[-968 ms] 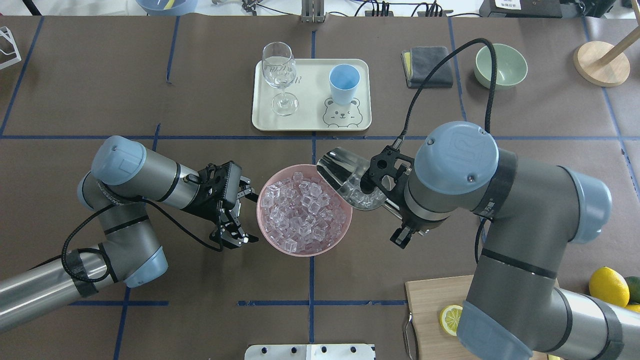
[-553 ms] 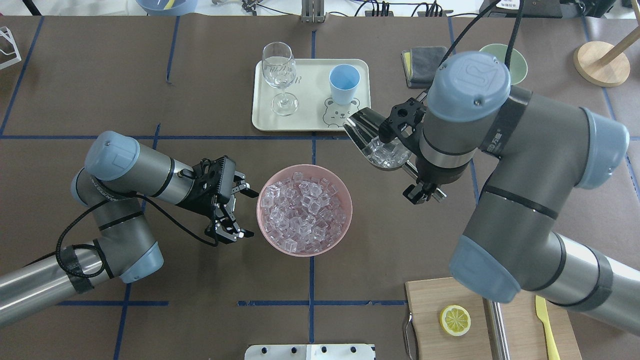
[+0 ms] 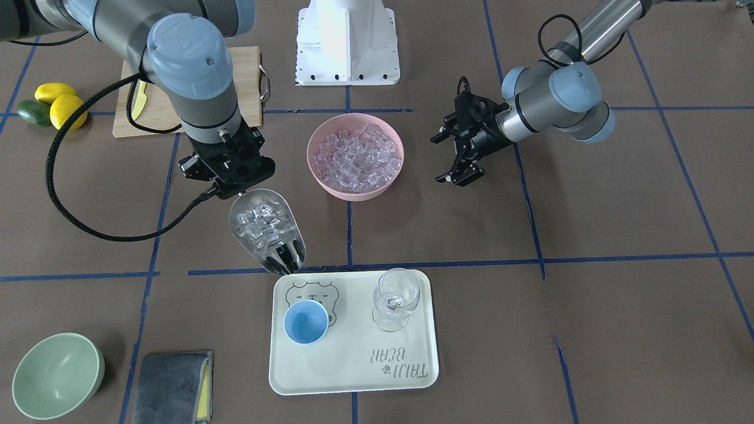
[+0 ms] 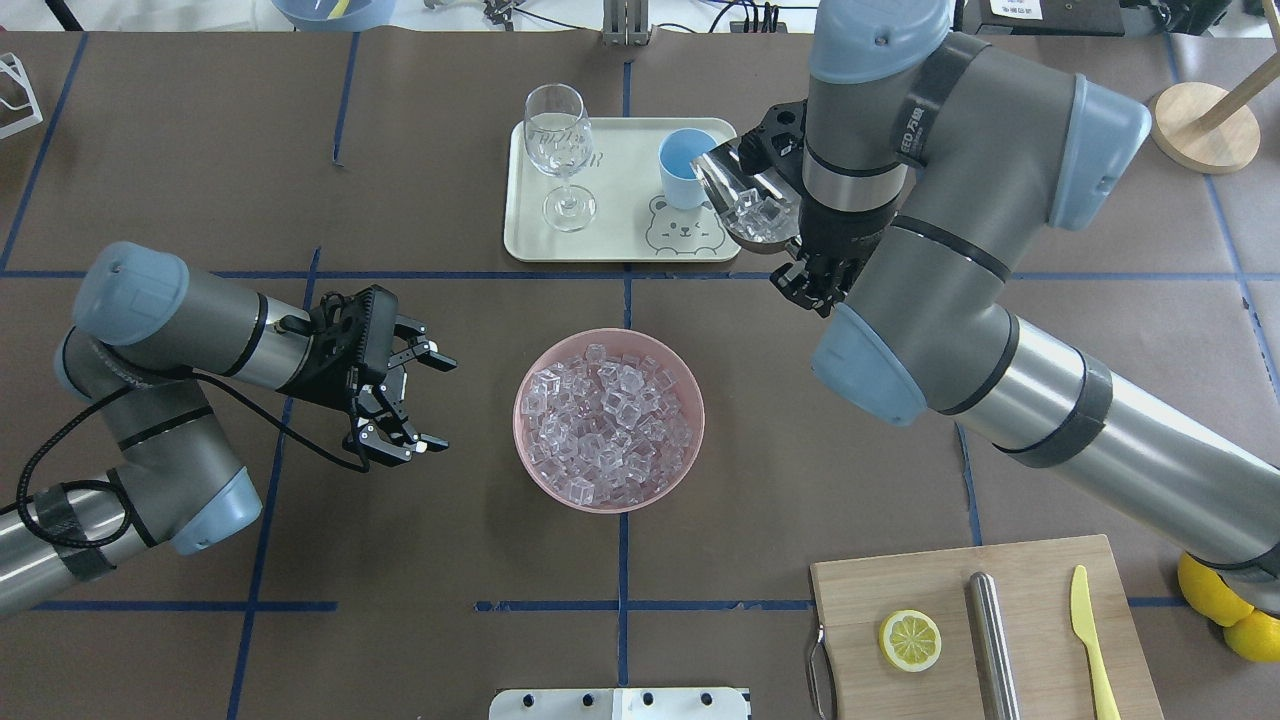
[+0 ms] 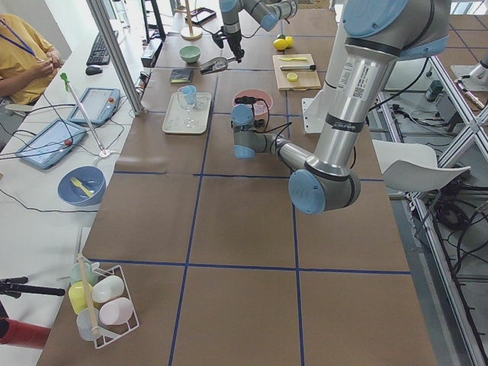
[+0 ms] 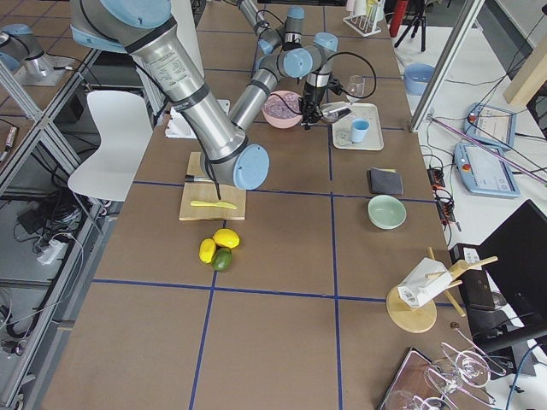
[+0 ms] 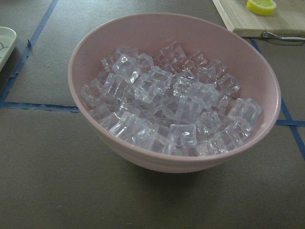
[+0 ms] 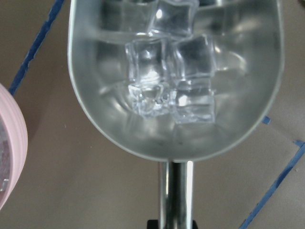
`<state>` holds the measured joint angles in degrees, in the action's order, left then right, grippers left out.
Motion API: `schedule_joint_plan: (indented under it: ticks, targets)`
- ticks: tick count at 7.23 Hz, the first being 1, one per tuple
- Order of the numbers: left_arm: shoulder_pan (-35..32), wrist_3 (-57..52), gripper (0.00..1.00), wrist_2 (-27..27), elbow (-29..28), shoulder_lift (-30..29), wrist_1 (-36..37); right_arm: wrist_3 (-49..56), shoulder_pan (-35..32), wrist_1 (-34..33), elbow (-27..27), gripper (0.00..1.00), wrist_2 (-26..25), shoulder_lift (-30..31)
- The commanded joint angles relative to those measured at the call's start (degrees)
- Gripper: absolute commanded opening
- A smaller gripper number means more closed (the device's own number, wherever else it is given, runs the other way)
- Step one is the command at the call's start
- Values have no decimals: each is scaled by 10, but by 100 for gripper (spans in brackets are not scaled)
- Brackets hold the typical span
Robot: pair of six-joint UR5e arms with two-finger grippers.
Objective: Put ice in cup with scoop
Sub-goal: 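Carry the loaded scoop with the right gripper to the small blue cup, then tilt the scoop with the right gripper to pour ice into the blue cup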
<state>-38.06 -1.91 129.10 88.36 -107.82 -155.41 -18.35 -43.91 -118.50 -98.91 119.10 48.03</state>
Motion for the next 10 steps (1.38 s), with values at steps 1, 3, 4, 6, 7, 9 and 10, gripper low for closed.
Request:
schedule_joint_plan:
  ticks: [1,3,4,6,7,9,10]
  targets:
    - [-19,0,100,0,22,32,0,2,-14,20,83,0,27,-43]
    - [-23,0,100,-2,22,34,-1,13,-24,15,156,0,36,-97]
    - [-23,0,100,-3,22,35,-1,41,-24,-5,212,0,36,-140]
    - [-23,-1,100,-5,20,35,-1,146,-39,-80,224,0,21,-159]
    - [-22,-1,100,-7,20,35,-1,201,-40,-152,235,0,-15,-192]
    - [-22,-2,100,-8,20,36,-2,207,-40,-192,238,0,-25,-194]
    - [-22,-3,100,-8,20,36,-2,207,-40,-217,239,0,-50,-198]
